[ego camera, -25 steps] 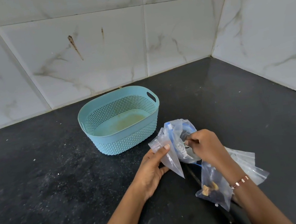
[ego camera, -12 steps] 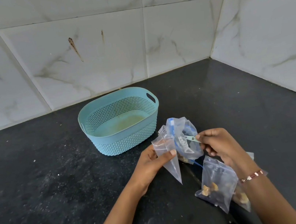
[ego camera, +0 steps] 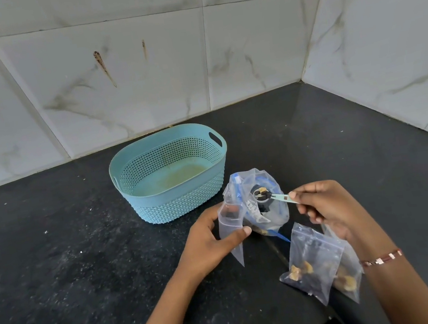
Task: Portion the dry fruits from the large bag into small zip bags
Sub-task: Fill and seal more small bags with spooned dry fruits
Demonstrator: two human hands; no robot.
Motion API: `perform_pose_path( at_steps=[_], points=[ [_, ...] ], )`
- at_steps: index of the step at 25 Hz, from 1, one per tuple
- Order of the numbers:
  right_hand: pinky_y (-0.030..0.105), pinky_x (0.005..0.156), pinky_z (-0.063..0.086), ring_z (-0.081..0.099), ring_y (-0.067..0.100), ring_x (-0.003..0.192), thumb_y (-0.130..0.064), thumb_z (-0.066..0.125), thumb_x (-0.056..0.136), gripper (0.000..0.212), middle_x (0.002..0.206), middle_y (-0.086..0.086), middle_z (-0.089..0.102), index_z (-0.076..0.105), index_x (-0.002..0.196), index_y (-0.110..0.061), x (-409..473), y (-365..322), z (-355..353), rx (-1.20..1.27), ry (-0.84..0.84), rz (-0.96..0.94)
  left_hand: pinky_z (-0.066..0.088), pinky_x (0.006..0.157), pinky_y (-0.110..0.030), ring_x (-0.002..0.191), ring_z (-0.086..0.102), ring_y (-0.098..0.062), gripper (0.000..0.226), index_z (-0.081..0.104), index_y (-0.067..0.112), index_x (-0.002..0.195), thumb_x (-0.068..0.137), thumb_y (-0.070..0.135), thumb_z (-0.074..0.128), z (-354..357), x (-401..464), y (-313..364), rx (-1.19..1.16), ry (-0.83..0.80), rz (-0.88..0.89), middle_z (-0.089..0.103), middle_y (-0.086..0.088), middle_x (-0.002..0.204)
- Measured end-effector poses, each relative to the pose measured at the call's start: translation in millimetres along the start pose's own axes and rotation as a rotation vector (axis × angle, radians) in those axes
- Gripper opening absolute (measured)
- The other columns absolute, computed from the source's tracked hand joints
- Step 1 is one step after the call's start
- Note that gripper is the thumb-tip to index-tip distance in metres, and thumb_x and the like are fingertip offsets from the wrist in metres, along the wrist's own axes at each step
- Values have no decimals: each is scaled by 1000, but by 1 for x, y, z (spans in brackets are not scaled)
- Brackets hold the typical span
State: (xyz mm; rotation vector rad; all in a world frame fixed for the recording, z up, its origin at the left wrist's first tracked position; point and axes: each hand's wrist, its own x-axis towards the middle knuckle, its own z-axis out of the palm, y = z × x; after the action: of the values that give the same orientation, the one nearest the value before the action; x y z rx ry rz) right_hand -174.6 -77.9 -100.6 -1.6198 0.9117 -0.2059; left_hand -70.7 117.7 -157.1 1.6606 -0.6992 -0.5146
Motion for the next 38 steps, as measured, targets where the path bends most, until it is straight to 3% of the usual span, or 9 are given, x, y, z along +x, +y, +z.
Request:
perform_pose_path(
  at_steps=[10,13,17,20,22,25,28,33,38],
  points=[
    [15,32,25,32,6,35,-6,60,86,16,46,3,48,69,73,-6,-29,-22,-11,32,-24,-69,39,84,0,105,48,19,44,52,50,97,71,27,78,4,-3,1,172,43,79,53,30,108],
    [15,38,30,36,6,38,-11,60,87,16,47,-3,53,70,75,-9,-43,-28,6,-125,-39,-186,41,86,-5,107,52,12,43,53,50,97,71,26,78,5,-2,-1,151,52,89,56,26,110],
    [20,52,46,54,11,54,-11,66,83,7,65,-1,64,71,80,-15,-51,-7,47,-768,199,-712,47,87,-15,103,58,4,40,56,48,98,72,26,78,6,0,-4,103,61,75,62,16,110],
    [21,48,41,54,16,56,-4,71,70,11,65,2,61,71,79,-11,-49,12,52,-913,348,-1160,50,84,-19,96,62,1,35,60,40,98,73,24,78,4,1,-7,43,67,49,66,12,105],
    [22,49,45,57,17,59,-3,75,68,18,70,5,64,72,85,-9,-49,16,50,-921,376,-1260,51,83,-21,94,63,-1,34,61,36,99,72,25,78,3,2,-10,29,62,41,68,9,103],
    [22,49,47,57,17,59,-4,81,62,22,69,5,64,73,83,-9,-50,18,51,-954,382,-1273,53,84,-26,95,65,-6,39,63,28,105,69,33,76,6,2,-12,9,35,41,69,6,103],
    [22,51,46,53,14,64,-8,64,79,11,71,4,63,72,86,-9,-47,18,51,-884,427,-1267,52,84,-24,97,65,-8,41,63,24,108,70,33,75,5,2,-12,-21,19,13,70,5,105],
    [23,49,41,50,18,53,-5,60,85,11,64,6,59,70,80,-5,-40,8,33,-300,487,-978,51,76,-14,95,67,-6,30,64,18,104,77,9,73,5,1,-6,-199,-1,-85,71,5,102],
    [17,47,37,51,15,52,-3,67,80,9,63,3,59,70,73,-8,-11,23,24,-587,456,-754,50,93,-32,104,66,-18,45,66,14,106,64,24,78,3,-1,-3,-444,-48,-216,71,-4,108]
  ],
)
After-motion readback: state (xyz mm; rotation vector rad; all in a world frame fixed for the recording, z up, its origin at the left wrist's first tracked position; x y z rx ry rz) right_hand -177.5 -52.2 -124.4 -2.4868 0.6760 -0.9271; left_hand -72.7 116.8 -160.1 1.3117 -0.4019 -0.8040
